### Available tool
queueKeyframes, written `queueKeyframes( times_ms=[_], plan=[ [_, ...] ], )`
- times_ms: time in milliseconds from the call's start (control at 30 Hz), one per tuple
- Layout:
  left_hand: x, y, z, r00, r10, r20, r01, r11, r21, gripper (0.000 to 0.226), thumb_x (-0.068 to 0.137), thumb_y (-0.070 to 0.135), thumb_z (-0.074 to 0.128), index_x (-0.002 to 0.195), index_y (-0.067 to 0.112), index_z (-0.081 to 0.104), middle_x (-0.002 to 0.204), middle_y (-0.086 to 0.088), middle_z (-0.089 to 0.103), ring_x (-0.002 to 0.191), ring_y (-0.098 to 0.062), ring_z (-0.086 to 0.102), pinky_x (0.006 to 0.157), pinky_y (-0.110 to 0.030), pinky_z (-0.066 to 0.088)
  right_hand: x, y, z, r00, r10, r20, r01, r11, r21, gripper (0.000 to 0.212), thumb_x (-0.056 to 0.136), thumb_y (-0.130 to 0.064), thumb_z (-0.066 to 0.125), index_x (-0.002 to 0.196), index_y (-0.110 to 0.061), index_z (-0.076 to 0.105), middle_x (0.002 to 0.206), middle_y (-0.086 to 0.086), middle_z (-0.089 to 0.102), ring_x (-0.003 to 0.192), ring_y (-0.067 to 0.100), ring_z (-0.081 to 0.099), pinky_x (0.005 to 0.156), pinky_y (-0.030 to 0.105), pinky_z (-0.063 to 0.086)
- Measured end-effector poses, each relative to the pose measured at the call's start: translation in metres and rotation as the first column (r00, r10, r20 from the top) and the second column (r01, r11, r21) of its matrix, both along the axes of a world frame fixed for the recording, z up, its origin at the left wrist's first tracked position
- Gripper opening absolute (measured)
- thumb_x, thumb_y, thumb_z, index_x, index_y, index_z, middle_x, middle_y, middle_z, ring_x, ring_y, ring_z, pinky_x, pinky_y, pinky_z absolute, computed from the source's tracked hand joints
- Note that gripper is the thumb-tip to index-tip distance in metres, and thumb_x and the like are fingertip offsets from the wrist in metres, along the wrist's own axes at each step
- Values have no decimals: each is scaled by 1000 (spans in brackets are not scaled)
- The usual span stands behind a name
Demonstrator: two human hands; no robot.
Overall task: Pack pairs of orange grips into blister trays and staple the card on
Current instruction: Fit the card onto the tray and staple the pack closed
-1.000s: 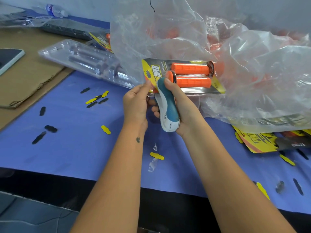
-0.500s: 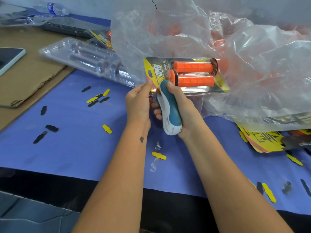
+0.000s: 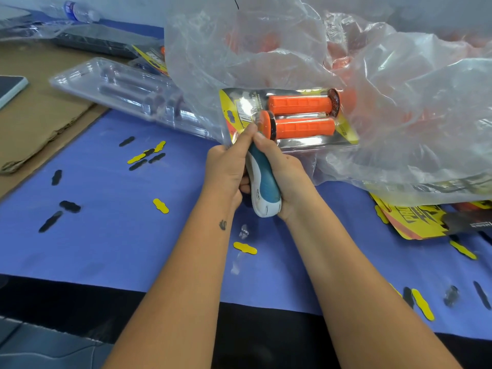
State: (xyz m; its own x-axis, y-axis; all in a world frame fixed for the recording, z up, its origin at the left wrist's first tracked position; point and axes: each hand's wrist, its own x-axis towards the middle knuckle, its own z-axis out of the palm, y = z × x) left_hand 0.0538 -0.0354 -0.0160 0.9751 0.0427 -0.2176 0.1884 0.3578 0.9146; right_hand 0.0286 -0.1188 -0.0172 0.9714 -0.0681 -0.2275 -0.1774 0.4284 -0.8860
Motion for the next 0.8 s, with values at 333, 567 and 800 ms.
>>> queueKeyframes(
  times_ms=[333,567,800],
  plan=[
    [-2,-1,-3,999,45,17,-46,998,39,41,82,46,72,62,17,51,44,7,50,38,-10,50,36,-16,34,2,2,-1,1000,-23,-16,24,999,29,26,81,-29,77,80,-3,72,76,17,71,65,28,68,61,38,59],
    [2,10,1,999,-33,-7,31,980,-197,37,96,35,47,66,18,61,52,0,59,40,-16,52,40,-19,38,-13,-32,7,903,424,-71,-423,845,-327,49,78,-50,60,94,-5,69,81,15,71,61,24,66,52,27,53],
    [5,18,0,995,-93,40,99,977,-191,12,91,14,59,82,15,65,63,0,68,56,-14,66,53,-25,55,-24,-59,23,844,492,-214,-503,586,-636,31,79,-36,78,104,-18,68,79,2,73,69,21,71,61,31,58]
  ],
)
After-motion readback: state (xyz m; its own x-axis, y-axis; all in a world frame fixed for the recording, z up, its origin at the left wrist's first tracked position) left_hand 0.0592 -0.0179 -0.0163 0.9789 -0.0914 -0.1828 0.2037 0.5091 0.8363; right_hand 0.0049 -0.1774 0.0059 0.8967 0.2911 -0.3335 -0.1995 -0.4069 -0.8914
